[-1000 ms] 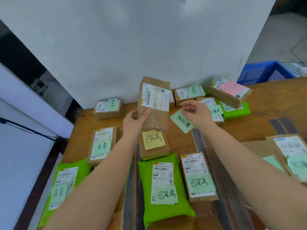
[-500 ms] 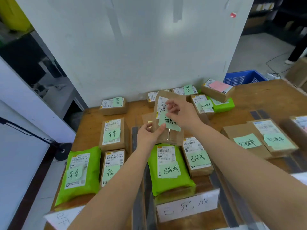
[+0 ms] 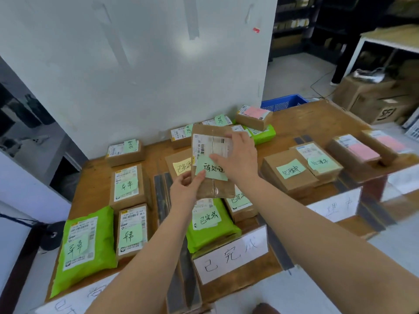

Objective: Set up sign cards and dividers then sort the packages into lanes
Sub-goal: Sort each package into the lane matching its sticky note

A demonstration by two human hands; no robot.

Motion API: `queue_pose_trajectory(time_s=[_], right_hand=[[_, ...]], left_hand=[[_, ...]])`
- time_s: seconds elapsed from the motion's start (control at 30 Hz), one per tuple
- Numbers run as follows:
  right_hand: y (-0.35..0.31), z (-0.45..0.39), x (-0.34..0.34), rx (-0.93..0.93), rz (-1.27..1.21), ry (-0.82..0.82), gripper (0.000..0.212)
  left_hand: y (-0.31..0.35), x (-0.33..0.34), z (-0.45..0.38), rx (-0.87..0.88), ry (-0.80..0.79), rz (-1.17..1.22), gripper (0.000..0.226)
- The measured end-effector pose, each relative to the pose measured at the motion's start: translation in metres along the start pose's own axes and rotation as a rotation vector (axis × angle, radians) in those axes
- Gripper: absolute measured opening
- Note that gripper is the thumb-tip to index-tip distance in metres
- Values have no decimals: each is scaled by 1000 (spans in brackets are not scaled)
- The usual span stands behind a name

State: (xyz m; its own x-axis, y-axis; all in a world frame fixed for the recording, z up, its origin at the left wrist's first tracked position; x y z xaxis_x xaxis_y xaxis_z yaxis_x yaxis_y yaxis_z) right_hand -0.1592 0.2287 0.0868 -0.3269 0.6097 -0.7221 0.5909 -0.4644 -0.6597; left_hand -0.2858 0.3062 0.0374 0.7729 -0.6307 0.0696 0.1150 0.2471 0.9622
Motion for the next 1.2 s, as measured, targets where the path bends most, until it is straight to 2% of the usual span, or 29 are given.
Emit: queue_pose_trajectory(time_s=[0.17, 0.23, 0.37, 0.57, 0.77, 0.9, 1.07, 1.2], right_hand=[[32, 9, -36, 84, -297, 7, 65], [47, 13, -56, 113, -392, 16, 59], [92, 22, -105, 169, -465, 30, 43], [188, 40, -195, 219, -518, 55, 37], [270, 42, -272, 281, -662, 96, 32], [308, 28, -292, 330, -700, 116, 26], [340, -11, -299, 359, -679, 107, 34], [362, -53, -300, 387, -620, 81, 35]], left_hand=[[13, 41, 9, 10, -59, 52, 36], [17, 66, 12, 24, -80, 58, 34], [20, 133, 22, 59, -129, 34, 32], [14, 262, 40, 10, -184, 47, 36], [6, 374, 54, -32, -254, 24, 29], [6, 414, 42, -11, -241, -62, 31], [8, 445, 1, -14, -263, -139, 27], [10, 466, -37, -69, -326, -175, 39]])
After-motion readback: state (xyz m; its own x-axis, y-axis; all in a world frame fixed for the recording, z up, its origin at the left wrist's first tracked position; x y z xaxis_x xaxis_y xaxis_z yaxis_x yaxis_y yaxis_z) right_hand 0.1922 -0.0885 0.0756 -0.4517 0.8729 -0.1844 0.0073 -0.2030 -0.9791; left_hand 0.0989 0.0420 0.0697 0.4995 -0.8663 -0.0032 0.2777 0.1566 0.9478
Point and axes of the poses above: each hand's wrist, its own z-axis away from the middle knuckle, its own x-axis out of the palm, y = z × x, the point moved 2 cm from there along -z, towards the middle knuckle, and after that the axes turned 9 degrees about -y, right-handed, at the moved point
